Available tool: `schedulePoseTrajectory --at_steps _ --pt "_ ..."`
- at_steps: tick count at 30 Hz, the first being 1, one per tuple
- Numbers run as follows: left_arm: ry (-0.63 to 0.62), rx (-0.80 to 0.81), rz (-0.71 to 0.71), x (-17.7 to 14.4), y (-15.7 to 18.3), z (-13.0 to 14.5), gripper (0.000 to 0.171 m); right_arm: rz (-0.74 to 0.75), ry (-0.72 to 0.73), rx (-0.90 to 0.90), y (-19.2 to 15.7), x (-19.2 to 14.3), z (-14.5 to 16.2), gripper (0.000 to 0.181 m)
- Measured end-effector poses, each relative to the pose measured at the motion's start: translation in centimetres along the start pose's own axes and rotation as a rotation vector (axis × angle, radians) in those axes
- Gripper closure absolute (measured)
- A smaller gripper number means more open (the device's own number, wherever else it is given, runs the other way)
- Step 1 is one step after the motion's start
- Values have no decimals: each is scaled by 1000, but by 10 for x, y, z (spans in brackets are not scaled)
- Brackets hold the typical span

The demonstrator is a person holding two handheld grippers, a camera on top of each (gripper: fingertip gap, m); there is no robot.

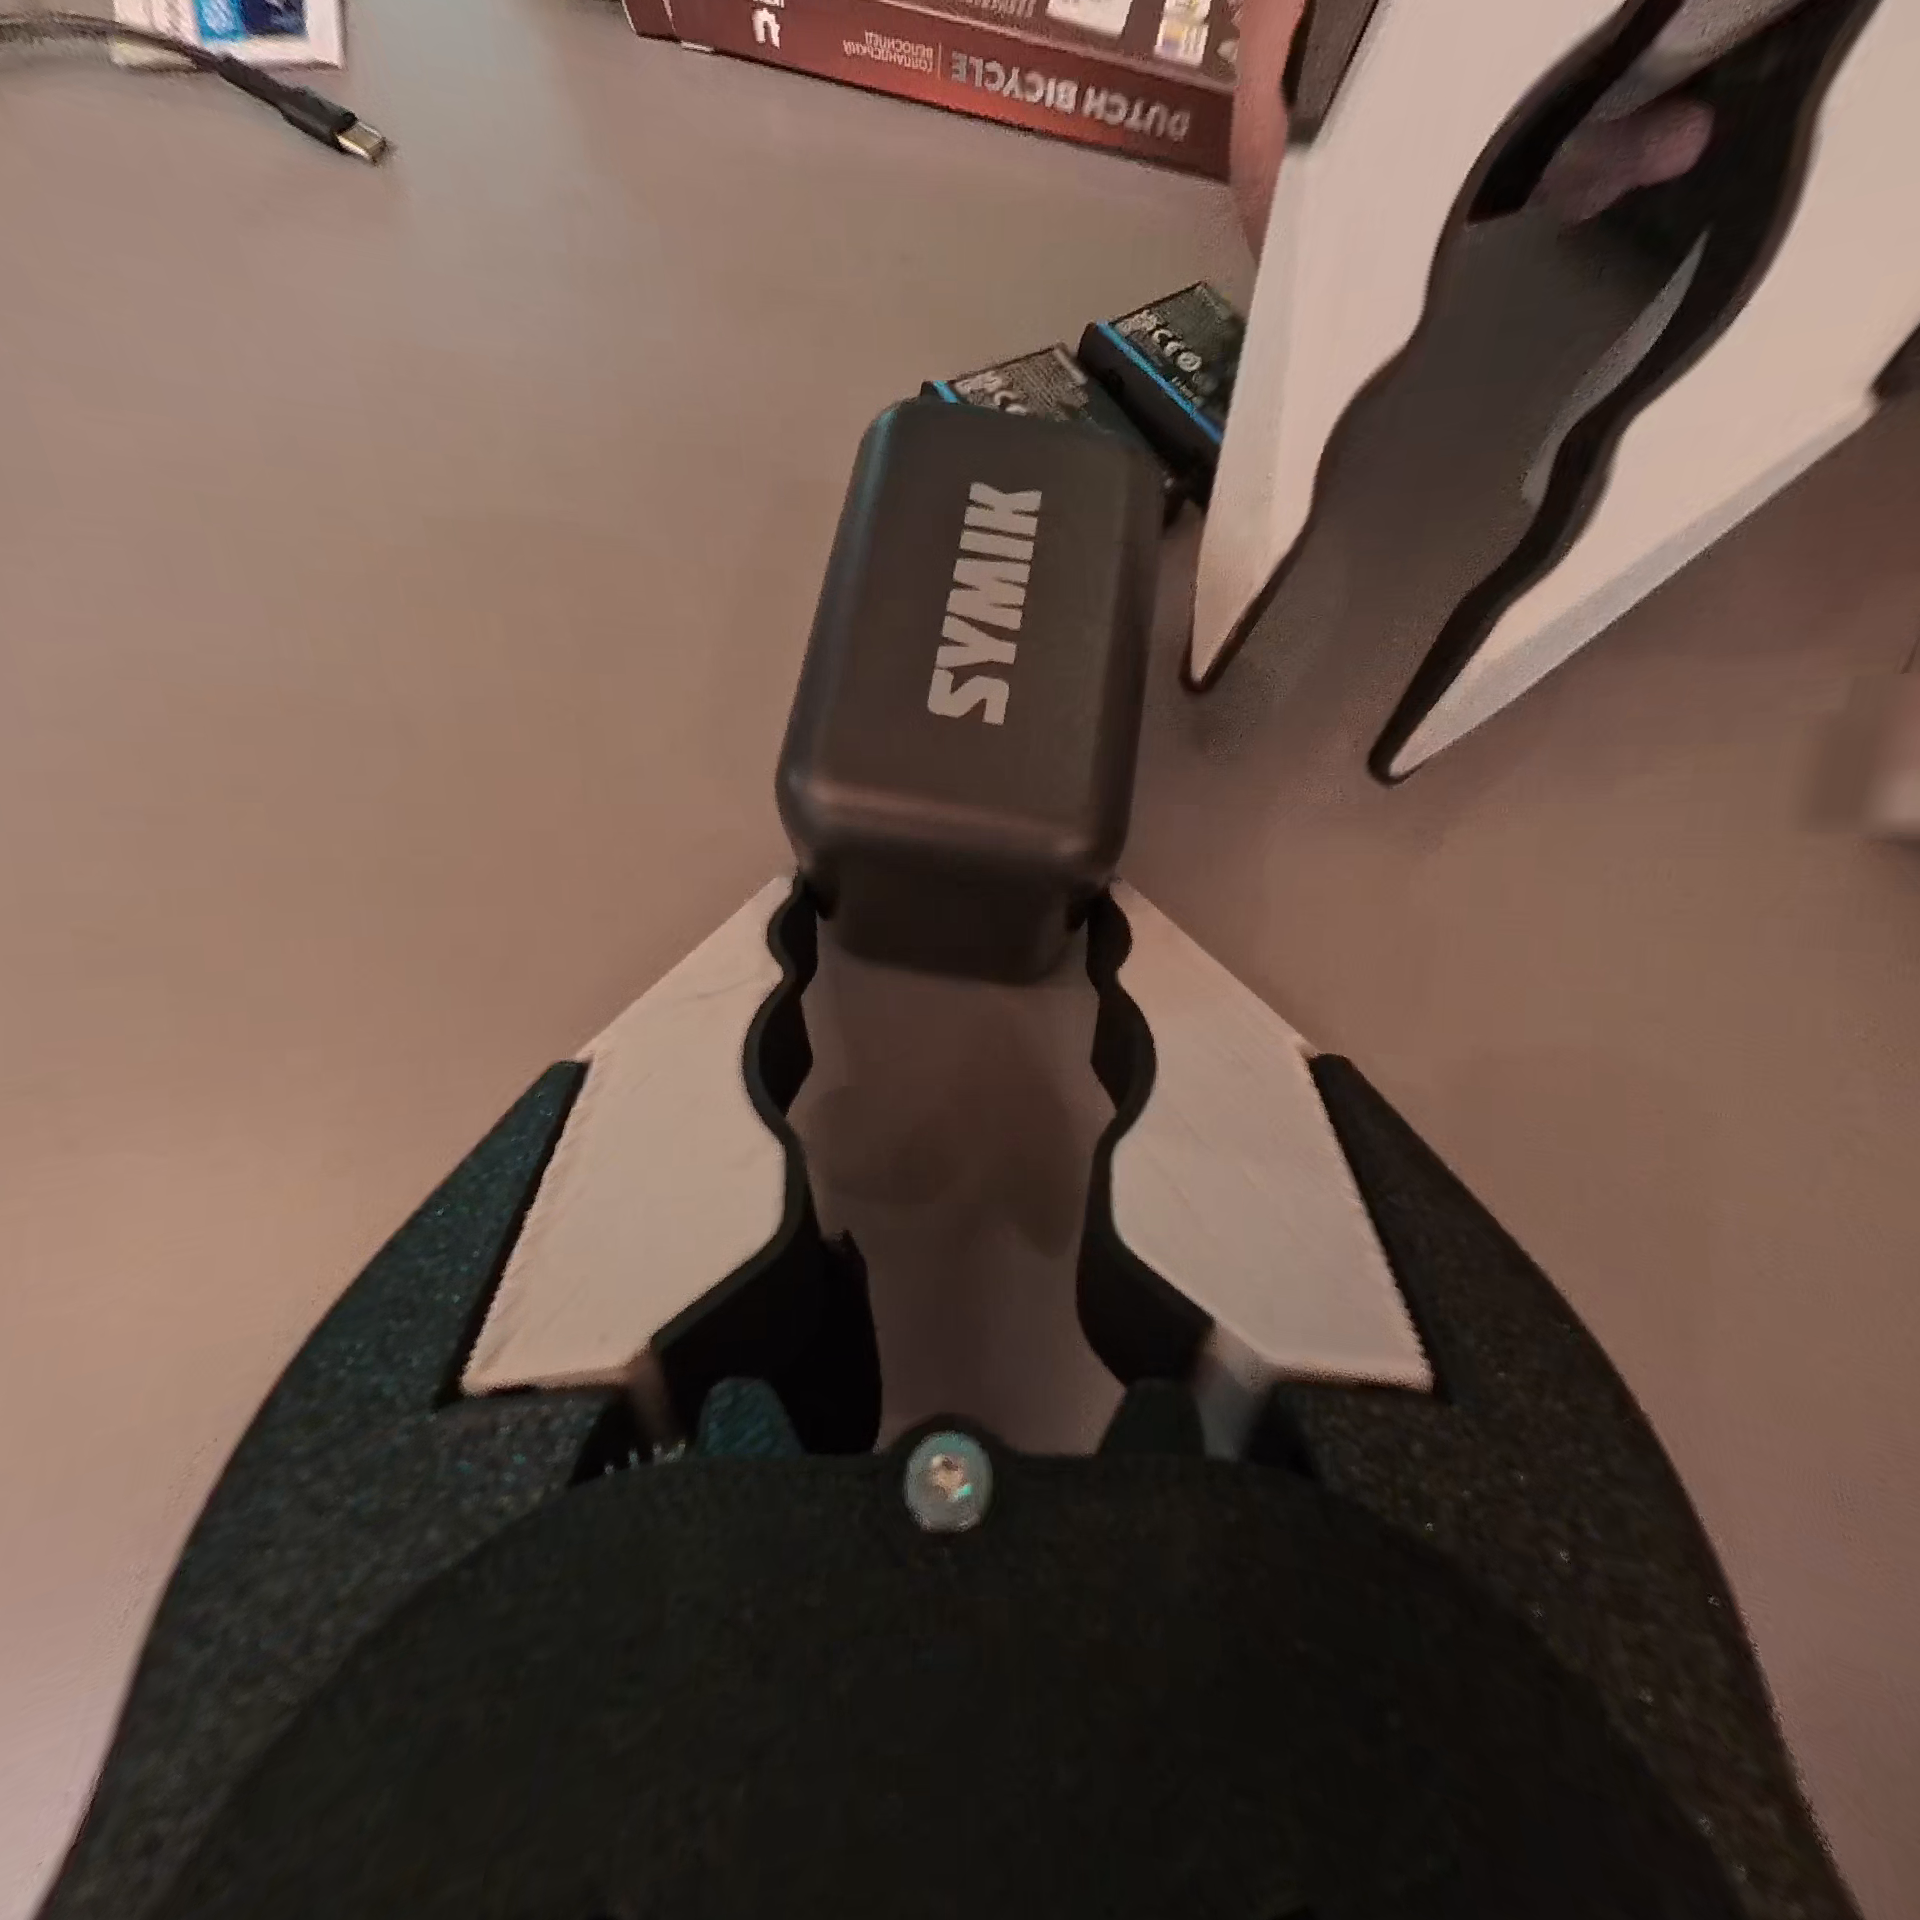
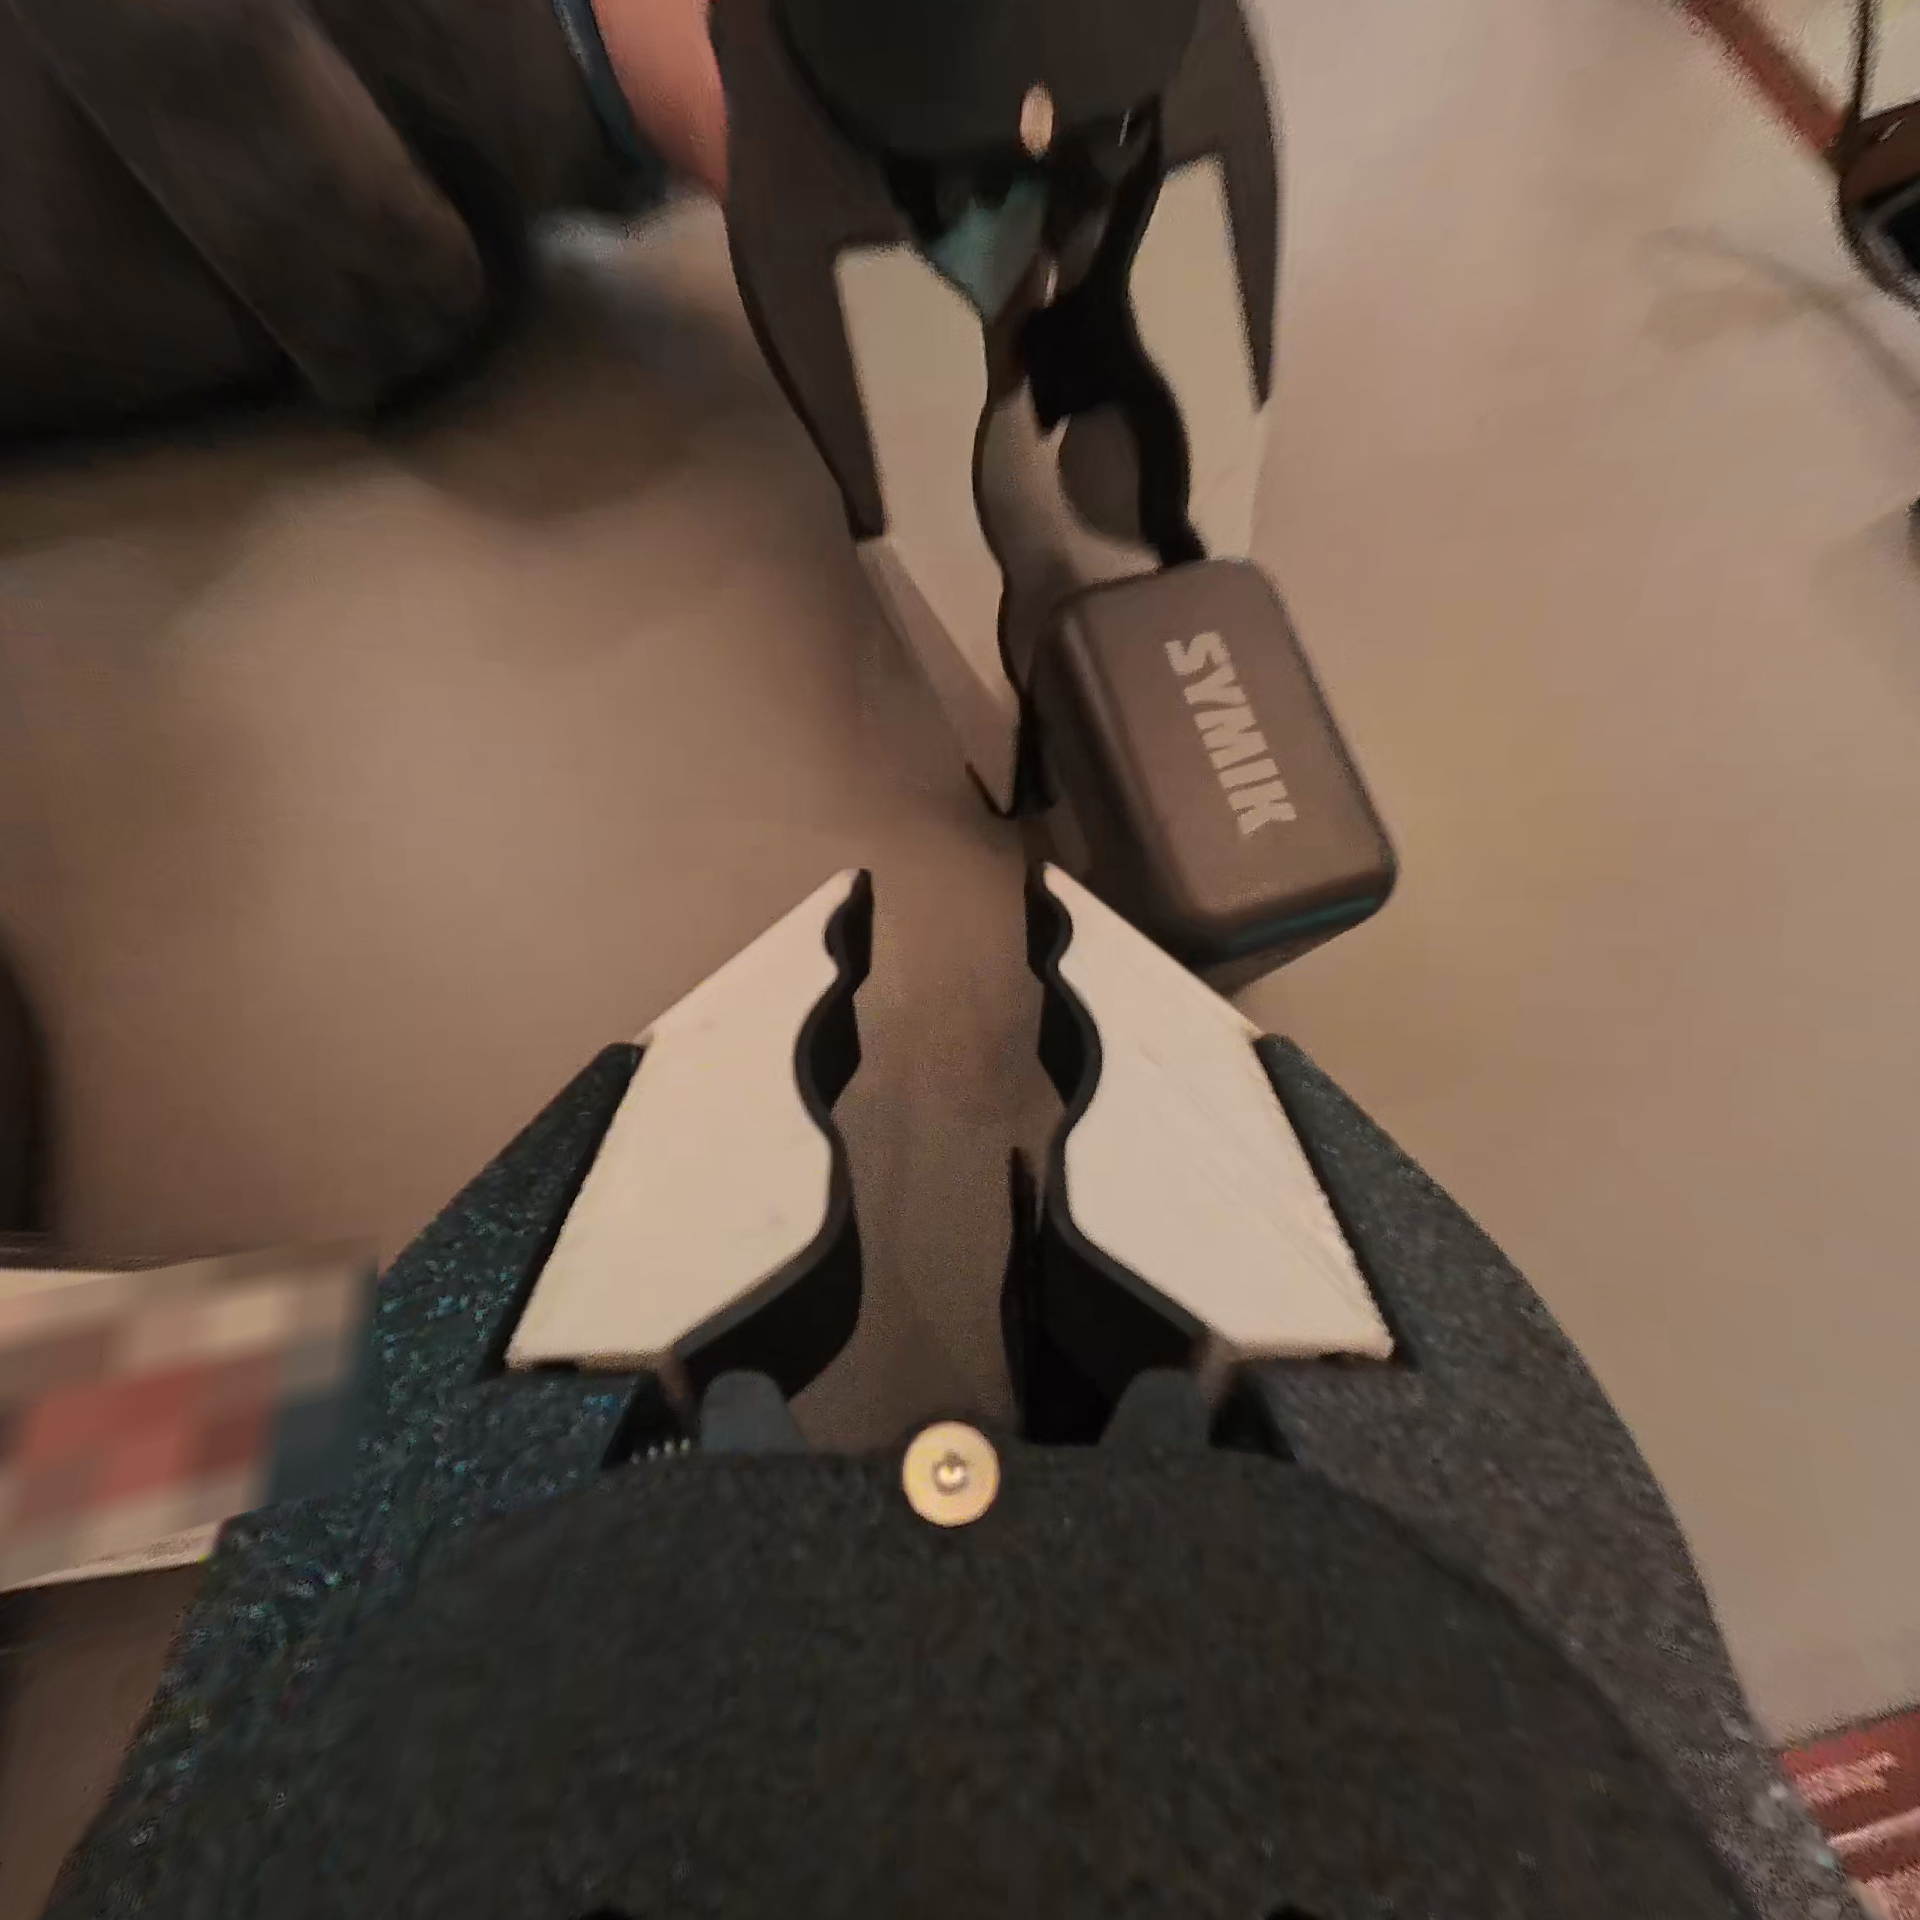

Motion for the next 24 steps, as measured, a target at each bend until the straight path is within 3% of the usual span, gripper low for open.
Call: schedulePoseTrajectory --at_steps 3,7,10,11,12,13,15,16,21,24 --pt "112 -256 122 -8 -6 -9 120 -65 140 128 14 -27 -14 135" --pt "311 -633 160 -19 -22 -20 122 77 297 151 44 -58 -14 121" --pt "365 -902 158 -16 -30 -11 126 132 186 113 41 -41 -4 100" --pt "418 -963 172 -17 -31 -10 159 171 142 136 38 -29 -3 97" --pt "486 -1028 190 -20 -34 -10 171 206 118 185 32 -16 -3 96" --pt "515 -1054 206 -22 -35 -10 171 202 109 239 22 -4 -4 92" --pt "469 -995 119 -22 -34 -6 171 269 107 349 4 11 -6 93" --pt "473 -975 119 -24 -32 -8 171 232 142 364 -8 17 -9 91" --pt "372 -689 -111 -52 -14 -14 170 258 87 247 -47 21 -8 81" --pt "291 -585 -236 -69 -4 -8 150 313 64 249 -53 41 -1 79"
Point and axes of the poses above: each gripper's, where its closed fingertips meet, x out along the fingers, z out of its underside, y = z × x across the jaws, the point moved 8 cm from there along -x, back along the fingers, and after that the axes turned 11 degrees about y, right-handed, at the moved point
